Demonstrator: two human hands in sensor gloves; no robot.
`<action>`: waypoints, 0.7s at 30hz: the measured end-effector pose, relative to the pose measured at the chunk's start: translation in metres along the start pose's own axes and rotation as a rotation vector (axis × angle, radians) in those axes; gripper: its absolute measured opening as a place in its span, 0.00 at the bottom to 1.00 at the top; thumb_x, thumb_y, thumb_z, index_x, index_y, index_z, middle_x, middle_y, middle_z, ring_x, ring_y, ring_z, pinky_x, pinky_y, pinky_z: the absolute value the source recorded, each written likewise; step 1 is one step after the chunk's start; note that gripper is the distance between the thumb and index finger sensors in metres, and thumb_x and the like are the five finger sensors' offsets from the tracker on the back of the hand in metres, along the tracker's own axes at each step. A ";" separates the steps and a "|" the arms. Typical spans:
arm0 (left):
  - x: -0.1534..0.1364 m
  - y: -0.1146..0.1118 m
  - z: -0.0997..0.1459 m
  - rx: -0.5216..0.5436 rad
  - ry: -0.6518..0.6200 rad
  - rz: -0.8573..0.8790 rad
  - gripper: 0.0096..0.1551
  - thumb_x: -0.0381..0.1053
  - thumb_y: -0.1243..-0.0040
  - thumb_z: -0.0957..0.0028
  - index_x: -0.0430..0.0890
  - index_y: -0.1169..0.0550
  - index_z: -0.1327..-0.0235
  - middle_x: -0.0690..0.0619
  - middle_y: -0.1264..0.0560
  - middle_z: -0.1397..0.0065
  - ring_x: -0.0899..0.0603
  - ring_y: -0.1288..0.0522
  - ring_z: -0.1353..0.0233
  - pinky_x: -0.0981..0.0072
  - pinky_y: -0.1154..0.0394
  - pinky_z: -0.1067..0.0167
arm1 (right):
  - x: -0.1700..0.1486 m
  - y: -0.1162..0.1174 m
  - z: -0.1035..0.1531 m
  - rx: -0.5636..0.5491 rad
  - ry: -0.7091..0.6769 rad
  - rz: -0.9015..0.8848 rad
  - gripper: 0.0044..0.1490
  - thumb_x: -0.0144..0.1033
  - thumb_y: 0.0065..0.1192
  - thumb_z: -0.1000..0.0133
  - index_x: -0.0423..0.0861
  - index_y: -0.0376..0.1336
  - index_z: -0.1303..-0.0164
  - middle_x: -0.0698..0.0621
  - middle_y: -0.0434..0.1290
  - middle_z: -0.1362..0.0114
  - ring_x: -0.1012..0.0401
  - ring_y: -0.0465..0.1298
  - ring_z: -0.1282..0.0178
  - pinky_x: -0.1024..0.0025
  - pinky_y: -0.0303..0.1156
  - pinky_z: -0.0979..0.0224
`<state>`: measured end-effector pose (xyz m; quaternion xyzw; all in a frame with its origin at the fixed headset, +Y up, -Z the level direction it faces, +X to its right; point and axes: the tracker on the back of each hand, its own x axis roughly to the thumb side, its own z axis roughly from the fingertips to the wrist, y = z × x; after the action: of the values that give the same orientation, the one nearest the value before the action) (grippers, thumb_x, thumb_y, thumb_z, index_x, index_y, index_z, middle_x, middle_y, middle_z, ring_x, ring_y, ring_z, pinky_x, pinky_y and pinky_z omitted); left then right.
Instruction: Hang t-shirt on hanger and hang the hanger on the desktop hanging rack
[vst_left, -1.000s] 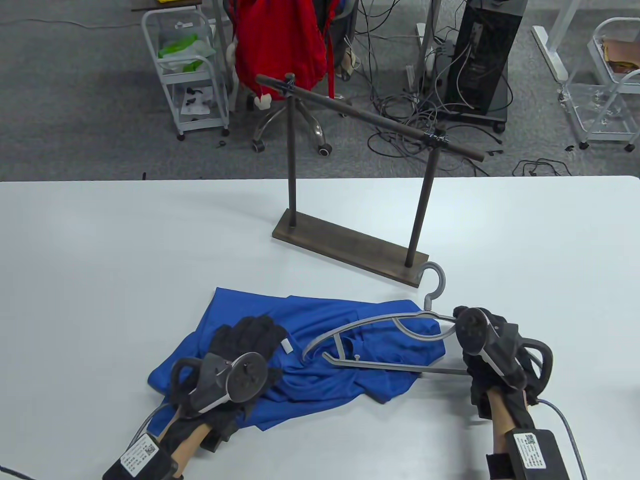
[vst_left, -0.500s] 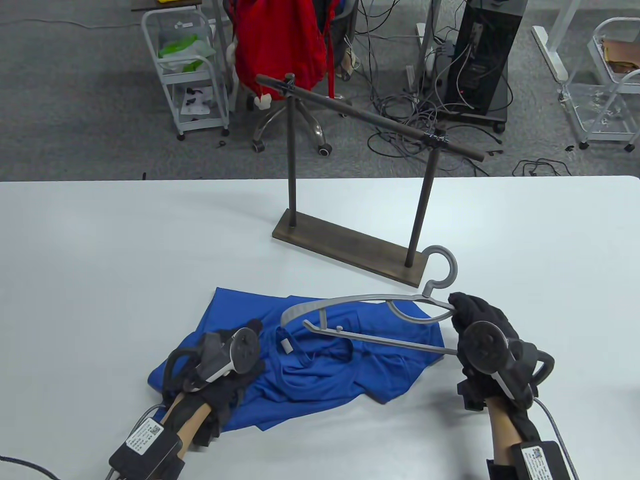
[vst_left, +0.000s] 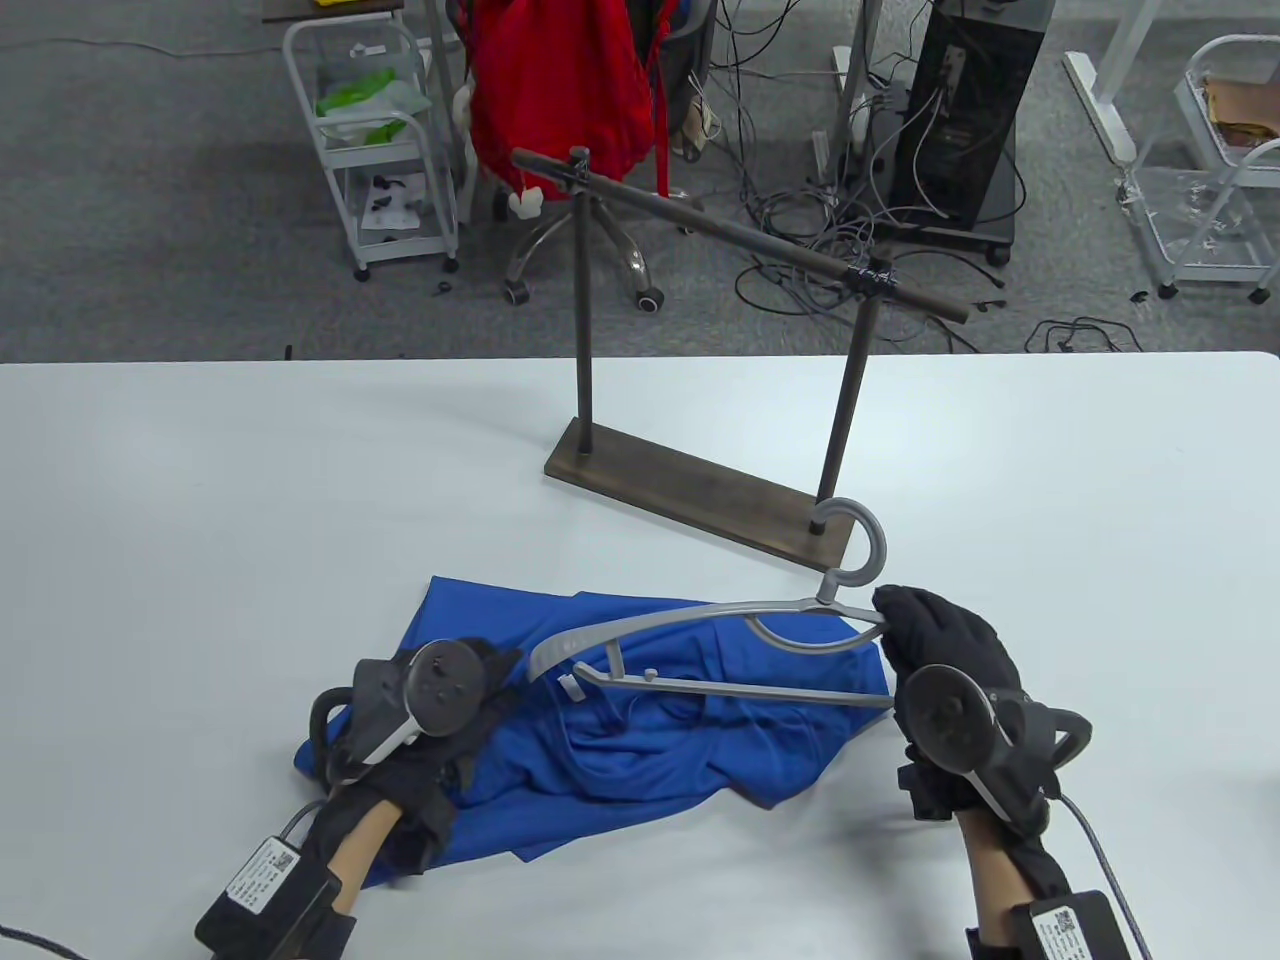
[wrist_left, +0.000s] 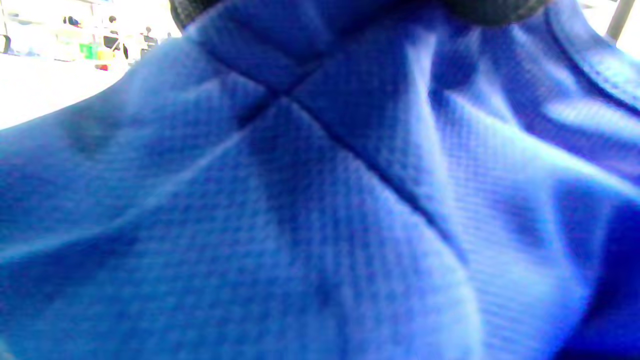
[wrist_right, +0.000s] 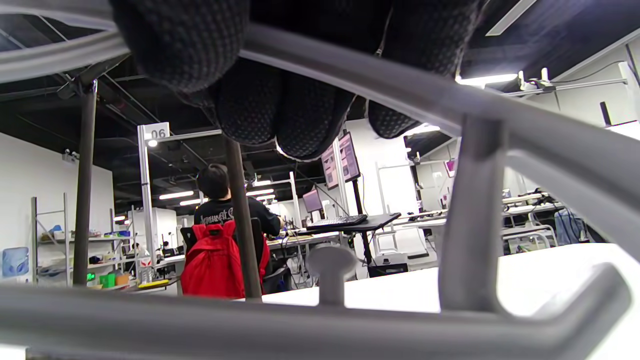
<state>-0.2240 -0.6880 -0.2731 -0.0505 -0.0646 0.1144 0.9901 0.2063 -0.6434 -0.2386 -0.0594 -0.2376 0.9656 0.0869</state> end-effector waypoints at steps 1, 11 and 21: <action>-0.001 0.003 0.001 0.010 -0.006 0.020 0.30 0.68 0.52 0.54 0.80 0.28 0.35 0.65 0.28 0.19 0.50 0.28 0.19 0.41 0.36 0.18 | -0.001 0.000 0.000 -0.005 0.006 -0.002 0.28 0.42 0.62 0.49 0.65 0.65 0.36 0.62 0.75 0.30 0.60 0.80 0.29 0.50 0.76 0.25; -0.008 0.021 0.009 0.064 -0.036 0.152 0.30 0.68 0.52 0.54 0.77 0.27 0.34 0.62 0.27 0.19 0.48 0.27 0.20 0.40 0.35 0.20 | 0.008 0.000 0.003 -0.013 -0.031 0.050 0.28 0.42 0.63 0.49 0.65 0.65 0.36 0.61 0.75 0.30 0.60 0.80 0.29 0.49 0.76 0.25; -0.001 0.024 0.014 0.054 -0.078 0.161 0.30 0.68 0.52 0.54 0.77 0.27 0.34 0.62 0.27 0.19 0.47 0.27 0.20 0.39 0.35 0.20 | 0.024 -0.006 0.009 -0.104 -0.049 0.146 0.28 0.42 0.64 0.49 0.64 0.65 0.36 0.60 0.75 0.30 0.59 0.80 0.29 0.48 0.75 0.25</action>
<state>-0.2320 -0.6638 -0.2623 -0.0245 -0.0958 0.1972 0.9754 0.1818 -0.6379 -0.2294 -0.0572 -0.2844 0.9570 0.0074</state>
